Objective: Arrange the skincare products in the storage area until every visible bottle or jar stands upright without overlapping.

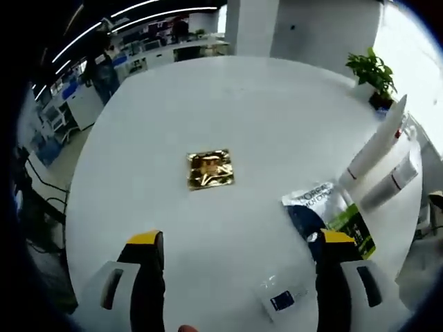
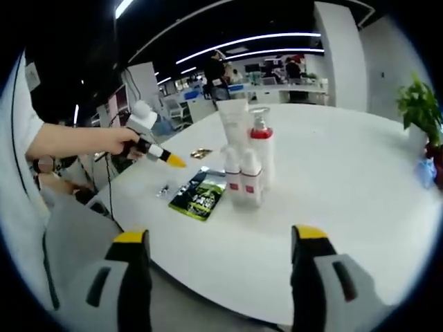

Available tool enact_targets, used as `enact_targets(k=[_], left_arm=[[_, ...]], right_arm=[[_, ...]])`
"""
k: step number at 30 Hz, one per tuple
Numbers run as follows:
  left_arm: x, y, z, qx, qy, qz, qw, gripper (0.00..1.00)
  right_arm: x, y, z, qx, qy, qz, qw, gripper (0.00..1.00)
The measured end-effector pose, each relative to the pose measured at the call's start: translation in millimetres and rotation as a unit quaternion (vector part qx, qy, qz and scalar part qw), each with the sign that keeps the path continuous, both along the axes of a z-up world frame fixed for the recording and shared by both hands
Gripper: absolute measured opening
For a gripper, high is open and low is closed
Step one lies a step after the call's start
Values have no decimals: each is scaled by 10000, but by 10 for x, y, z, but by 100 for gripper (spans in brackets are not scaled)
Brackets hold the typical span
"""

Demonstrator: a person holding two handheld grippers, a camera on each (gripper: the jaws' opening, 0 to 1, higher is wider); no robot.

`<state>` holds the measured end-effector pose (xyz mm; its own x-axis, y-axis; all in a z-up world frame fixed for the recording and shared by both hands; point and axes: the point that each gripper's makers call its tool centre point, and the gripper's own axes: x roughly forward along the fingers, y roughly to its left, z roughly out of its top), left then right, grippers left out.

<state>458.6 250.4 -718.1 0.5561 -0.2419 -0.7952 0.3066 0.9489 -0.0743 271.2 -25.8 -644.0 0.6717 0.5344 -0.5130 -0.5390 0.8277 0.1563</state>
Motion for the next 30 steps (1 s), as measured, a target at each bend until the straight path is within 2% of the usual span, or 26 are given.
enact_targets(k=[8,14,23,30], left_arm=[[281,28,-79,66,68,192,9998,82],[499,24,-148,167,133,152,9997,79],[820,0,-165,291,134,68,9995,70],[953,3,-232,356,281,96,9989,61]], right_arm=[[-3,-1,-11,-12,33,6,10000,84],[-3,-12,-34,-87,71,-26,9999,82],[-8,-12,-61,-178,106,-7,9998,82],[-1,-29,-70,-215,119,-45,9997,82]])
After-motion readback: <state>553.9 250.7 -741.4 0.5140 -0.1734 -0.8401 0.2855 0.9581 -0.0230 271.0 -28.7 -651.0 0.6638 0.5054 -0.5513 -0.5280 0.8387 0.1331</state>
